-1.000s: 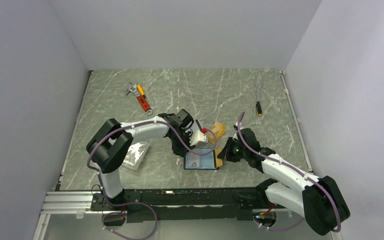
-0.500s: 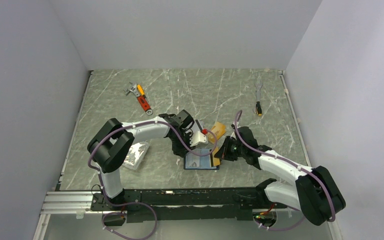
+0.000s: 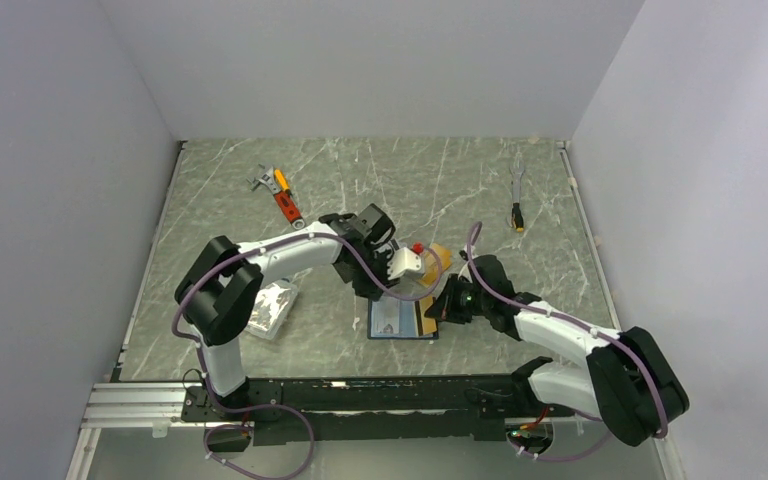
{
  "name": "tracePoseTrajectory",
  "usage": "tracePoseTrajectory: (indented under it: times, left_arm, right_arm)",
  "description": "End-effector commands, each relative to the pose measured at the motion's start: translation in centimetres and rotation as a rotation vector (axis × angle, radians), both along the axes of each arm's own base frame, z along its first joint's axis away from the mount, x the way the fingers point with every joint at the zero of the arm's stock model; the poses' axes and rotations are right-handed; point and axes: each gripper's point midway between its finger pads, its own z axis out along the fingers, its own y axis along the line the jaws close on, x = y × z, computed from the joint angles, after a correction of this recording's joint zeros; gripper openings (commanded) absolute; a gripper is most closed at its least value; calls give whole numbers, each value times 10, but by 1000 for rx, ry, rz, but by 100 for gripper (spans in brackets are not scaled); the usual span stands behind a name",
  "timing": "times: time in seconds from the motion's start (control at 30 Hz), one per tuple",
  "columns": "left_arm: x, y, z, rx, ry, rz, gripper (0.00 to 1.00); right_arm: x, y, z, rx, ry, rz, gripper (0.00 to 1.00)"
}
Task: Put the credit cards into the card holder
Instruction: Insert the credit card into the card holder.
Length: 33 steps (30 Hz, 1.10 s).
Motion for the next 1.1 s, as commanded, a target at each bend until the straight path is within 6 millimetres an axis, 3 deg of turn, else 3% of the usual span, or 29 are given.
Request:
tracePoseTrajectory:
  times: [0.0,0.37,0.57,0.77,0.97,1.07]
  left_arm:
    - [6,-31,31,-105,4,-31,25]
    - [2,-77,12,-127,27,-82,26]
    - [-1,-84,2,-135,10,-76,26]
    - [-3,-86,8,-153,11,-73,26]
    - [-13,-83,-12,-110,2,-97,26]
    - [-15,-82,-8,-110,10,-101,25]
  right_arm:
    - [-22,-5,-24,-37,94,29,0]
    - [-25,-6,-28,-47,104,30,0]
    - [-27,-7,-31,-48,110,26,0]
    - [-29,-7,-34,-42,117,28,0]
    - [-29,-8,-33,-45,114,28,0]
    - [-30,-8,-34,-45,113,29,0]
